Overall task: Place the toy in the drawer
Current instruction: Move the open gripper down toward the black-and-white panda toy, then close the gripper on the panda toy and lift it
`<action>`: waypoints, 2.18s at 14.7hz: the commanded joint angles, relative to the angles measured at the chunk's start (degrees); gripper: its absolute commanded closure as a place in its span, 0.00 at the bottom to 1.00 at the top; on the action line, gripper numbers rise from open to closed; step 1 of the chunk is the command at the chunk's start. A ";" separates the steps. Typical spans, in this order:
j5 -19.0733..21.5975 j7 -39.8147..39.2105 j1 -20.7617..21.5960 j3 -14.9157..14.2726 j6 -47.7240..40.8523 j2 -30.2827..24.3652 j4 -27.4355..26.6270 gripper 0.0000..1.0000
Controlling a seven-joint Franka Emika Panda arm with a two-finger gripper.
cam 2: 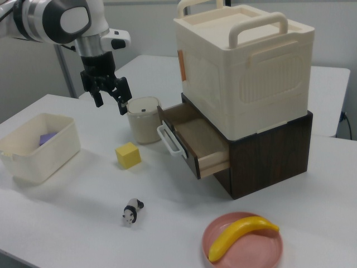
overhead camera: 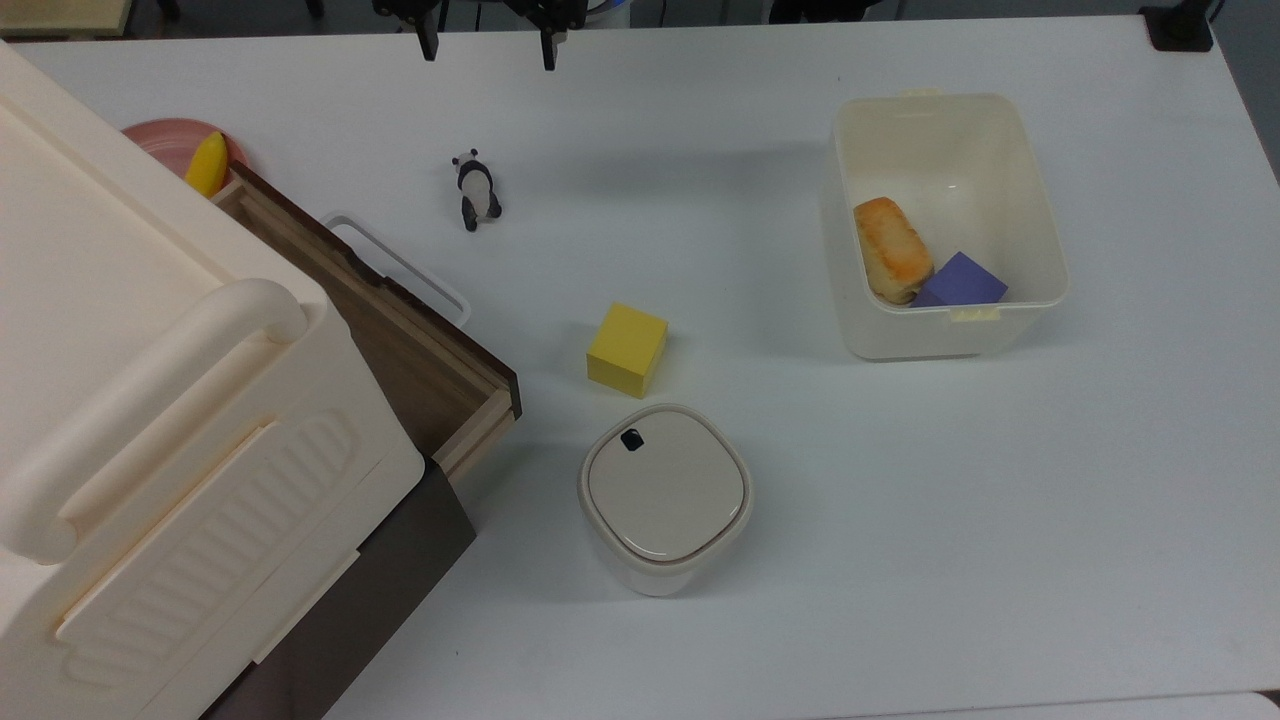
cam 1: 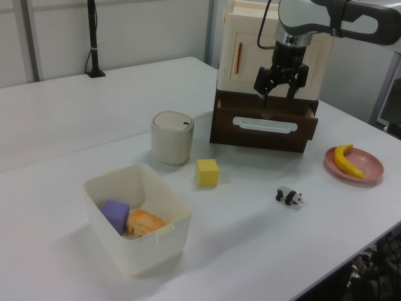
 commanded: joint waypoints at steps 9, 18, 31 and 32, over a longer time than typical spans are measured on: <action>2.55 -24.50 1.55 -0.54 1.27 -1.84 -7.86 0.00; 1.85 -18.05 0.14 -1.06 2.40 -1.76 -11.03 0.00; -5.45 -9.34 -2.58 -1.06 18.93 -0.36 -28.97 0.00; -6.76 -9.34 -3.11 -1.06 19.11 1.04 -28.79 0.00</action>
